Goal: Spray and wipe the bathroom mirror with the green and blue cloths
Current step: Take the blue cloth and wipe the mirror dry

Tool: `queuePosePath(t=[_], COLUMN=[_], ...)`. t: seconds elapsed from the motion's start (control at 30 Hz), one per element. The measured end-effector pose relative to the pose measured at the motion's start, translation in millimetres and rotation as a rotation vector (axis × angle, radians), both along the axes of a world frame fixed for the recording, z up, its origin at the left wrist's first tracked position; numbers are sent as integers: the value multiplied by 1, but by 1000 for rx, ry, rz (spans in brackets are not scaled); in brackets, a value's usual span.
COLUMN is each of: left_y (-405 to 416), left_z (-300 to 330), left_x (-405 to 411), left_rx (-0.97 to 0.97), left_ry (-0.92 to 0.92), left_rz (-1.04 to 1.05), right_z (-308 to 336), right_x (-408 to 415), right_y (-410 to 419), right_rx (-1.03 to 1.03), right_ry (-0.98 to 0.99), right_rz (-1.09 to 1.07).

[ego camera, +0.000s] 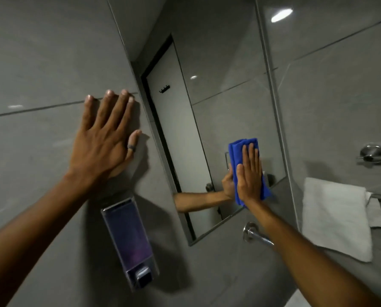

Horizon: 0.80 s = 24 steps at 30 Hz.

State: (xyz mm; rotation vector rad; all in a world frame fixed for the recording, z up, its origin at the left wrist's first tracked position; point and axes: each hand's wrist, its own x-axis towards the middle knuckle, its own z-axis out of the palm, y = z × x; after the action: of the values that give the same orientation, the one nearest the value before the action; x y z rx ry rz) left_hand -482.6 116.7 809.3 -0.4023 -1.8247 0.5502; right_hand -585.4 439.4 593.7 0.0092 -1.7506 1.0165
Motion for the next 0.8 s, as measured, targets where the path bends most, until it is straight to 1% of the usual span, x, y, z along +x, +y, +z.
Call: queuePosePath(t=[0.13, 0.3, 0.4, 0.43, 0.5, 0.57, 0.63, 0.73, 0.8], left_y=[3, 4, 4, 4, 4, 5, 6, 7, 7], left_z=[-1, 0, 0, 0, 0, 2, 2, 3, 4], left_x=[0, -3, -3, -3, -2, -1, 1, 3, 5], left_rx=[6, 18, 14, 15, 17, 17, 20, 33, 32], left_ry=[19, 30, 41, 46, 41, 31, 19, -20, -41], left_rz=[23, 22, 21, 20, 19, 14, 19, 27, 25], right_z=[-4, -11, -12, -12, -17, -28, -32, -11, 21], right_x=[-30, -61, -61, -56, -43, -26, 0, 34, 50], right_y=[54, 113, 111, 101, 60, 0, -63, -137, -166], right_rx=[-9, -224, -281, -258, -145, -58, 51, 289, 355], right_ry=[-21, -55, -67, -50, -5, 46, 113, 139, 165], right_rz=[-6, -53, -50, -50, -68, -117, -97, -13, 40])
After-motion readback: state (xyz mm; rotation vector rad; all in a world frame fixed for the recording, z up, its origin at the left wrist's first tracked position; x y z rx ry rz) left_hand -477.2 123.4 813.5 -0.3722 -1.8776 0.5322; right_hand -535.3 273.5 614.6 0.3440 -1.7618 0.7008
